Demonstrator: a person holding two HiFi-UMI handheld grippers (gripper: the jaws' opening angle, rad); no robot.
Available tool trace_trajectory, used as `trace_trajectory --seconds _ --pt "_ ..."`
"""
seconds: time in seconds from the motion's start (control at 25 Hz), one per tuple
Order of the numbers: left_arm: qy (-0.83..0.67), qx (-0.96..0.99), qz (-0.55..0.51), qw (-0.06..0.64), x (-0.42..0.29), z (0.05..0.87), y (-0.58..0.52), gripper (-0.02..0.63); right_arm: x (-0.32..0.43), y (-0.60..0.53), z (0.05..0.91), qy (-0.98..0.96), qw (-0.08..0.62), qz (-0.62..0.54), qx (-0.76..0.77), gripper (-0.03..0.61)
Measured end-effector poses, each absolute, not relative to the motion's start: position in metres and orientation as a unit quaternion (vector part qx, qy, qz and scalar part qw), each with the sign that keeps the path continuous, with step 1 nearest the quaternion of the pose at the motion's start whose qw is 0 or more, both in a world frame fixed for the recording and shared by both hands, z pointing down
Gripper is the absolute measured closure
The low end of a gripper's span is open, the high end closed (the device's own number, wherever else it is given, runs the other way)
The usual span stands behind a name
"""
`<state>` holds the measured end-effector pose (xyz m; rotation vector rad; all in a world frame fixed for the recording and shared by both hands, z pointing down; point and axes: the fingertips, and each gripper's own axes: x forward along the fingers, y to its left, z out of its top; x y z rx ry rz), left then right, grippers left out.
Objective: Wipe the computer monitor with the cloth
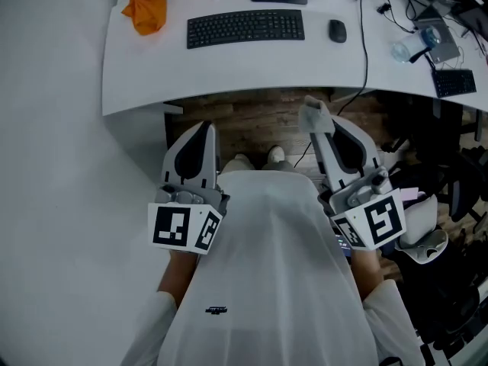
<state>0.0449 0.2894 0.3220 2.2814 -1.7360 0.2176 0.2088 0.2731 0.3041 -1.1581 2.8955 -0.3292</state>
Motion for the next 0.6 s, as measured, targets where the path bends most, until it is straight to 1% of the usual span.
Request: trace_trajectory --seconds 0.24,0.44,0.6 --pt "-0.604 0.781 0.084 0.138 0.061 0.327 0.286 0.595 0.226 0.265 0.311 0.922 0.005 -0.121 -0.368 0.538" --pt "-0.607 0.775 0.093 0.146 0.058 0.329 0.279 0.595 0.218 0.254 0.312 0.927 0.007 -0.122 -0.354 0.538" --pt "-0.612 0.771 0.077 0.157 0.042 0.333 0.263 0.595 0.204 0.237 0.313 0.925 0.007 -0.126 -0.358 0.538"
